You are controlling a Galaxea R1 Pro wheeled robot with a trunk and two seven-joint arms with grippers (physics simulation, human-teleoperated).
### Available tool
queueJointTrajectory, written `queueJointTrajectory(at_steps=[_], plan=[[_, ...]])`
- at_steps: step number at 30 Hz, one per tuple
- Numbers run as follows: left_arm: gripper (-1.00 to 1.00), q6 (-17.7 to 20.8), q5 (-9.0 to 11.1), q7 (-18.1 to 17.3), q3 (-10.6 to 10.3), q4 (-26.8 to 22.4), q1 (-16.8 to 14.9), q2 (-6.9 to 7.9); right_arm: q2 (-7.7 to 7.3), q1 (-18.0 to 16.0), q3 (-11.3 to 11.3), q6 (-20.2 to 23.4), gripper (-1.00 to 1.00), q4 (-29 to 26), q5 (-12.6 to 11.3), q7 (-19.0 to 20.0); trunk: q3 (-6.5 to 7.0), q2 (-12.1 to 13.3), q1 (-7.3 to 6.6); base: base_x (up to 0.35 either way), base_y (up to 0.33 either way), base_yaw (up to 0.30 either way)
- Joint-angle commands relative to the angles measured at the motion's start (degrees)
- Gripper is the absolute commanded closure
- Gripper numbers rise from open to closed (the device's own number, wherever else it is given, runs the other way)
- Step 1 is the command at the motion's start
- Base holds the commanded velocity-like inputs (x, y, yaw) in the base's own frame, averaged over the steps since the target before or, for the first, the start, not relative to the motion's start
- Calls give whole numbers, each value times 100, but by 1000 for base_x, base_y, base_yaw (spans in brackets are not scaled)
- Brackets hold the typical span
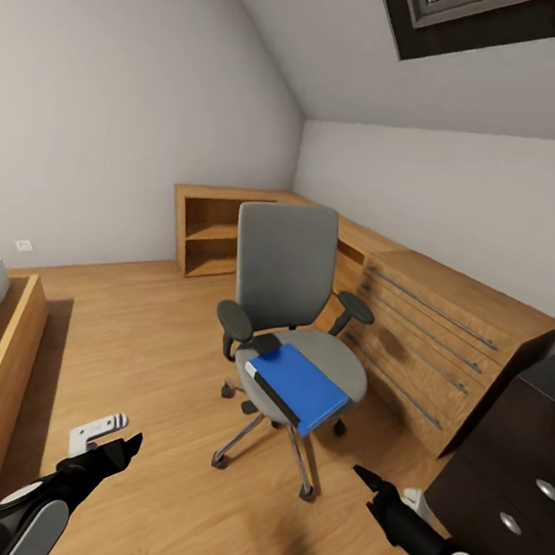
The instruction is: In the bedroom, organize the workspace by keeping the computer under the desk, ensuring the monitor is on the desk, placing the keyboard on the desk next to the monitor, placing the mouse on the desk next to the keyboard, moving the folder from the swivel chair onto the desk next to the mouse, stacking the notebook on top of the folder with the pen on top of the notebook, and positioning the swivel chair next to the desk.
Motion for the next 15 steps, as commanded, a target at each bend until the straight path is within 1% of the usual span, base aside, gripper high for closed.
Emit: queueJointTrajectory(at_steps=[1, 2, 3, 4, 5, 6, 7, 8, 9, 10, 15], plan=[[-100, 6, 59, 59, -21, -8, -4, 5, -20, -18, -20, 225, -100, 20, -10, 190, -24, -44, 22, 0, 0, 0], [-100, 7, 59, 61, -27, -7, -2, 5, -47, -26, -26, 405, -100, 34, -39, 345, -42, -84, 44, 0, 0, 0], [-100, 5, 59, 61, -30, -7, -2, 5, -65, -30, -28, 492, -100, 39, -61, 422, -60, -124, 66, 0, 0, 0], [-100, 7, 59, 61, -34, -7, -1, 5, -139, -39, -30, 720, -100, 50, -177, 643, -78, -164, 88, 0, 0, 0], [-100, 7, 59, 61, -35, -7, -1, 5, -169, -40, -30, 788, -100, 54, -235, 706, -96, -205, 110, 0, 0, 0], [-100, 6, 59, 62, -37, -7, -2, 5, -250, -44, -29, 985, -100, 66, -449, 835, -114, -245, 132, 0, 0, 0], [-100, 7, 59, 61, -37, -7, -4, 5, -286, -45, -28, 1100, -100, 70, -589, 875, -132, -285, 154, 0, 0, 0], [-100, 7, 59, 62, -38, -7, -2, 5, -308, -46, -28, 1177, -100, 73, -695, 902, -150, -325, 176, 0, 0, 0], [-100, 7, 59, 62, -38, -7, -2, 5, -316, -45, -28, 1202, -100, 73, -734, 914, -168, -365, 197, 0, 0, 0], [-100, 8, 59, 62, -38, -7, -4, 5, -344, -47, -28, 1255, -100, 51, -821, 967, -186, -405, 219, 0, 0, 0], [-100, 8, 55, 63, -39, -7, -3, 5, -340, -45, -41, 1218, -100, 40, -855, 993, -275, -606, 329, 0, 0, 0]])
